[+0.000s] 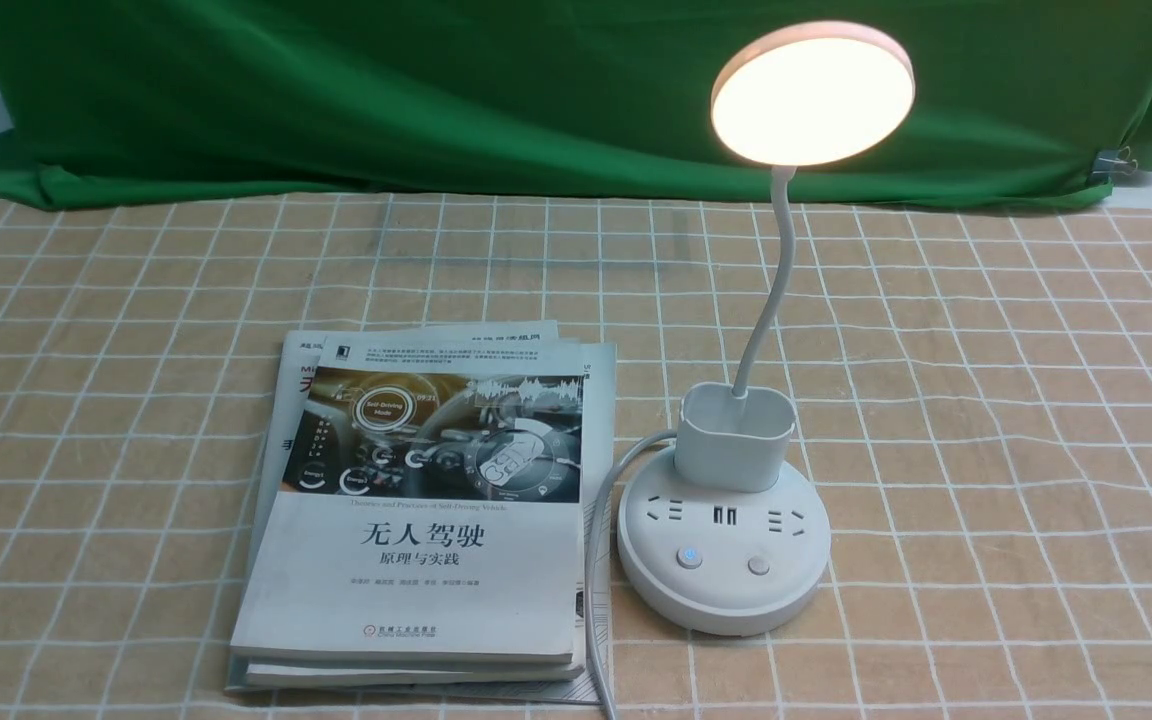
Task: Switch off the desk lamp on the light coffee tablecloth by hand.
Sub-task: 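Press the power button on the lamp base to turn the lamp off with the right gripper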
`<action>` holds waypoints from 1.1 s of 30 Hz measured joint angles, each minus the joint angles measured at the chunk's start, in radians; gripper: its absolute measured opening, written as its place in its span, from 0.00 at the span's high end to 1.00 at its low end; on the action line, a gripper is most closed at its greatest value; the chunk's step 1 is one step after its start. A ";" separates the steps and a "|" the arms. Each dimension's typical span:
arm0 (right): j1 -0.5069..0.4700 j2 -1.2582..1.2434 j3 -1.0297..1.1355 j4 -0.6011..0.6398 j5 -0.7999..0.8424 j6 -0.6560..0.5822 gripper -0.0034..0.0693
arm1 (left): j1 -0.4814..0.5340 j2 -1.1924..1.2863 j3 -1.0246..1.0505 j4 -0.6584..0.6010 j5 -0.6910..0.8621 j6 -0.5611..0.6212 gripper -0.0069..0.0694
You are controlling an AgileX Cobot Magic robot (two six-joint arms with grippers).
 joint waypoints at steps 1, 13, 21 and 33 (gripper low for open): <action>0.000 0.000 0.000 0.015 -0.012 0.036 0.62 | 0.000 0.000 0.000 0.000 0.000 0.000 0.90; 0.000 0.000 0.000 0.137 -0.317 0.634 0.63 | 0.000 0.000 0.000 0.000 0.000 0.000 0.90; 0.015 0.031 -0.046 0.137 -0.161 0.615 0.78 | 0.000 0.000 0.000 0.000 0.000 0.000 0.90; 0.168 0.746 -0.653 0.133 0.620 0.222 0.89 | 0.000 0.000 0.000 0.000 0.000 0.000 0.90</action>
